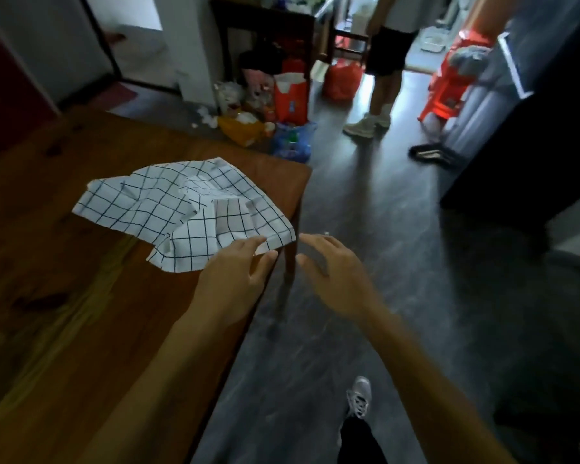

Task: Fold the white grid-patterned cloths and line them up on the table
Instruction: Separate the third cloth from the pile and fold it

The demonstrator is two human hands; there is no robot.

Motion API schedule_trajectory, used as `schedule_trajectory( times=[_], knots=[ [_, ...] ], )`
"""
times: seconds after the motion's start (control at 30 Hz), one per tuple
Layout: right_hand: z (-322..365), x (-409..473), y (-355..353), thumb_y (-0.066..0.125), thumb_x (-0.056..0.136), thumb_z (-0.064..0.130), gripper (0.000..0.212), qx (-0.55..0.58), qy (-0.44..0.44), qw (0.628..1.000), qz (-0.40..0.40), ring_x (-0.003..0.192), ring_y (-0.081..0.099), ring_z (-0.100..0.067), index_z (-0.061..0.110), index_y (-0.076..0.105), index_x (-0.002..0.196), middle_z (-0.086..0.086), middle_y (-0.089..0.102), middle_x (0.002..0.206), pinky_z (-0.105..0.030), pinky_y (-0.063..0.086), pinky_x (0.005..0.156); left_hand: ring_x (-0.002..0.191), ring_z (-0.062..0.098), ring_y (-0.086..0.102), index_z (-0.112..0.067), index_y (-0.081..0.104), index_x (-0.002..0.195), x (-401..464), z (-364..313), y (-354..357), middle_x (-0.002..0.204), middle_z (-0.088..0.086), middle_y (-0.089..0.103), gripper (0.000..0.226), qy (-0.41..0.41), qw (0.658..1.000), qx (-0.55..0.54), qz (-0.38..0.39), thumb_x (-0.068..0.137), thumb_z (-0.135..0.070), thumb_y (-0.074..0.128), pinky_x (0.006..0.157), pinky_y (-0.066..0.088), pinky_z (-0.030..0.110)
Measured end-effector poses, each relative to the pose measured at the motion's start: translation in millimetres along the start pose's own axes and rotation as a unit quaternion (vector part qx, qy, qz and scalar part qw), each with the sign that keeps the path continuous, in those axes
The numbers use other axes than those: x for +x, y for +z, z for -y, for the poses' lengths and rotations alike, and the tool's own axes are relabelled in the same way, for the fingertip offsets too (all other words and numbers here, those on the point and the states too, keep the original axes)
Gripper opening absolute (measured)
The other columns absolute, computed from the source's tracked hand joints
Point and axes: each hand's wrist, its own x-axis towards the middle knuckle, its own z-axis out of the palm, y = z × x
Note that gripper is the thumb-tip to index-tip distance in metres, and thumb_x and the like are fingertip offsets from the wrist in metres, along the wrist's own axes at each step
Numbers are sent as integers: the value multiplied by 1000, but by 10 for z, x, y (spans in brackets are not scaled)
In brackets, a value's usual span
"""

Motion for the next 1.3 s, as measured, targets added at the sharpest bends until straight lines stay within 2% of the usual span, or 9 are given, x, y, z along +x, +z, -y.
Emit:
schedule_trajectory(
  times=[0.07,0.17,0.37,0.57,0.83,0.93,1.1,1.2,1.3],
  knots=[
    [-241,355,-198,52,97,34,41,6,-33,999,25,118,52,-10,19,50,135,2,54,134,-11,35,92,126,17,45,-25,44,137,247,-214,120,139,2,50,47,-38,999,4,-34,96,-48,38,101,35,34],
    [-489,799,-572,52,97,33,39,13,-58,996,59,116,54,-11,22,51,133,2,54,133,-18,39,93,125,16,45,-24,45,136,582,-590,209,139,3,49,48,-95,994,2,-51,96,-50,36,99,34,31],
    [-724,1722,-1000,48,98,36,39,19,-137,983,120,117,52,-8,24,48,135,5,54,133,-19,36,95,129,16,42,-25,41,139,1285,-974,212,143,1,45,54,-168,982,21,-87,94,-54,33,104,33,35],
    [-1021,2608,-910,48,98,36,41,17,-178,963,204,122,47,-8,26,46,137,7,50,136,-18,32,95,129,15,42,-24,41,139,2025,-890,404,142,1,47,56,-237,964,22,-114,94,-55,32,104,33,35],
    [-1174,3967,-450,46,97,41,40,-43,-226,928,294,122,48,-8,32,45,136,10,50,136,-21,37,98,128,18,46,-21,39,141,3177,-207,596,141,3,48,63,-323,935,-14,-145,93,-61,30,102,37,33],
    [-1057,4393,-271,45,97,41,39,-69,-276,892,350,122,48,-8,32,45,135,9,49,137,-22,37,99,125,20,48,-19,41,140,3356,3,518,139,4,50,74,-371,913,-36,-163,89,-70,24,100,39,35],
    [-707,4857,257,46,98,37,38,-46,-339,836,428,124,48,-9,26,48,135,6,50,138,-26,41,100,107,24,59,-18,52,130,3291,289,552,125,7,60,50,-463,846,-41,-263,90,-48,54,86,50,36],
    [-568,4997,672,45,99,39,40,-50,-371,794,480,130,42,-10,26,46,137,6,47,142,-24,34,103,90,21,63,-18,55,126,3316,304,655,119,6,62,42,-508,803,-54,-307,91,-41,56,72,48,28],
    [-577,5084,1031,44,99,37,40,-71,-394,747,530,132,40,-10,25,46,137,5,46,143,-20,28,101,85,14,57,-18,54,124,3384,321,912,115,5,61,36,-558,762,-75,-320,92,-34,56,69,41,23]
  ],
)
